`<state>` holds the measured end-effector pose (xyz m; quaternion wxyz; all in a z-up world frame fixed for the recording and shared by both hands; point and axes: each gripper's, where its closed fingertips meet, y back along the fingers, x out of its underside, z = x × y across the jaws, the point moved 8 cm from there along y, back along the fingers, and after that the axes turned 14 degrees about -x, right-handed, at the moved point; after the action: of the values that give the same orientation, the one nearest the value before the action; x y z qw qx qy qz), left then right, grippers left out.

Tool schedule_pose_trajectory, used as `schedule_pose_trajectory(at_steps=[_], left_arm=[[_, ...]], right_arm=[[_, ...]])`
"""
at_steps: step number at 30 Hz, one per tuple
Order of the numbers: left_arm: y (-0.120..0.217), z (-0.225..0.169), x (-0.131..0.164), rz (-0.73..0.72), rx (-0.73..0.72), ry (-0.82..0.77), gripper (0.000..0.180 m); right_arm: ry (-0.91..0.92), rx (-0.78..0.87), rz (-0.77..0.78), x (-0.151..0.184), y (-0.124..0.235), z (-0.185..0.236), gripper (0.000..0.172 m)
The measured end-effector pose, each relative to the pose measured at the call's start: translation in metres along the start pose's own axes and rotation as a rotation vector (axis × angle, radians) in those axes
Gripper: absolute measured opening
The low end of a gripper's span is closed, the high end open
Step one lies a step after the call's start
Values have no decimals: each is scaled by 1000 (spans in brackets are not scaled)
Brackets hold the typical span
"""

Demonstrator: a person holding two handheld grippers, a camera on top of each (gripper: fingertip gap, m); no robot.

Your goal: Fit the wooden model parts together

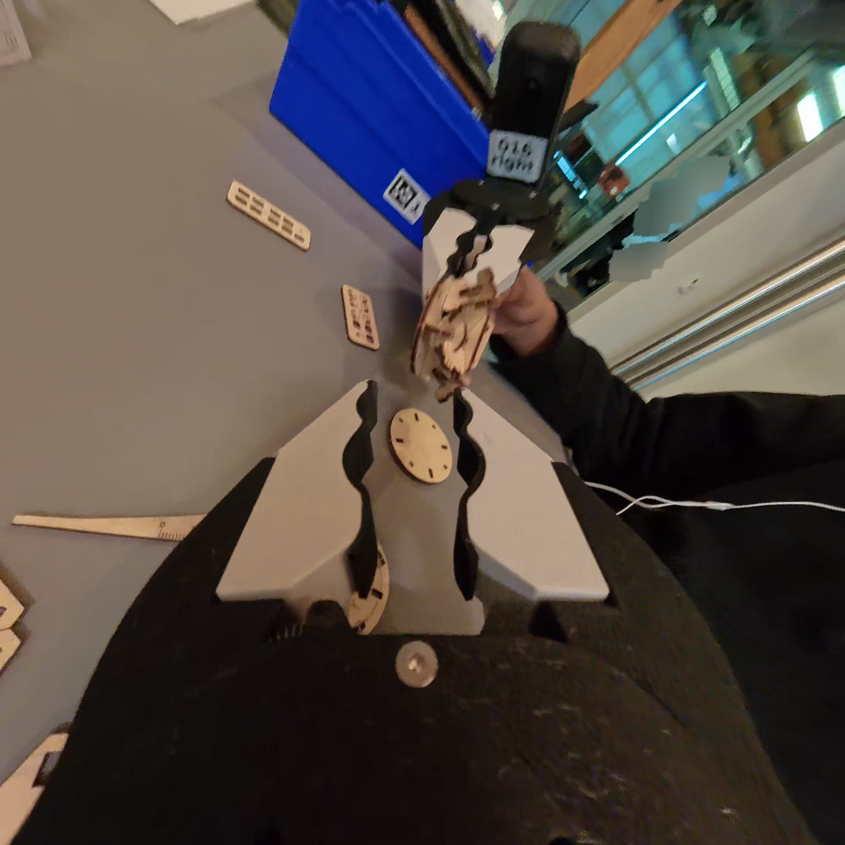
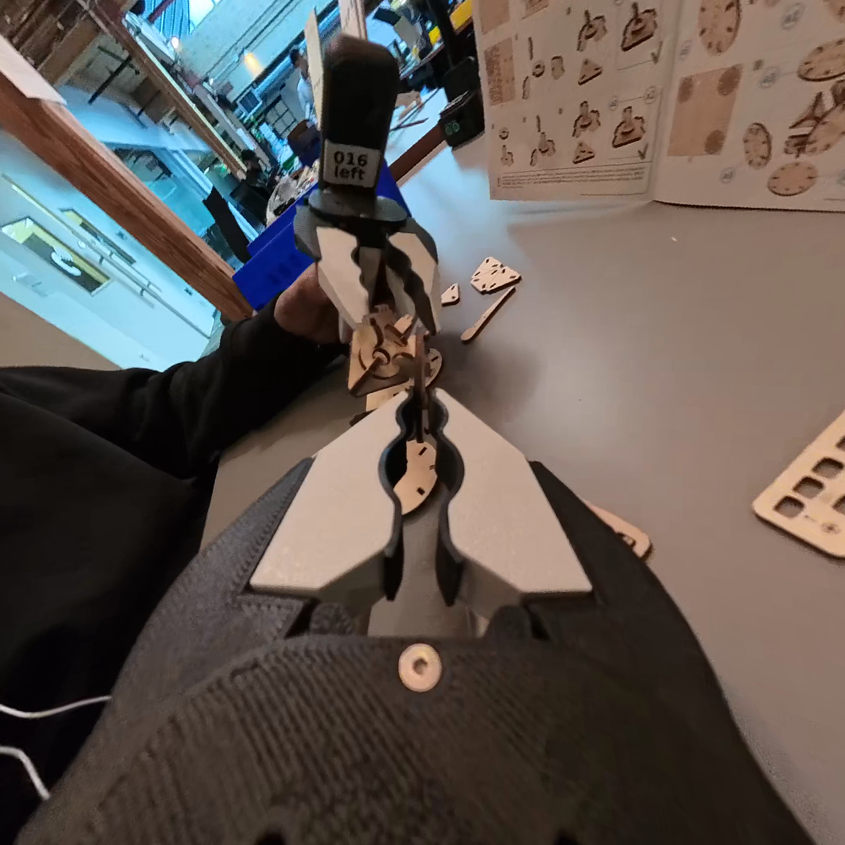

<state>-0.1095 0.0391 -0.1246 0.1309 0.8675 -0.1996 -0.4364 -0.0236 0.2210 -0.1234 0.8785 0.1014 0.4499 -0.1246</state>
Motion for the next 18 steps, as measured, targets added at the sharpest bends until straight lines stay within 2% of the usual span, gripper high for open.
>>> schedule_pose_trajectory(at_steps=[4, 7, 11, 15, 18], left_arm=[[-10, -4, 9, 119, -97, -86, 28], [-18, -11, 15, 182, -116, -134, 28], [-24, -13, 22, 231, -182, -189, 25], [-19, -10, 15, 157, -237, -220, 15], [-17, -14, 9, 51, -113, -187, 14]], right_arm=[[-3, 26, -108, -2, 5, 8, 2], [26, 112, -121, 2, 9, 11, 3], [185, 180, -109, 6, 7, 26, 2], [264, 213, -52, 9, 0, 32, 2], [215, 209, 12, 11, -7, 26, 2]])
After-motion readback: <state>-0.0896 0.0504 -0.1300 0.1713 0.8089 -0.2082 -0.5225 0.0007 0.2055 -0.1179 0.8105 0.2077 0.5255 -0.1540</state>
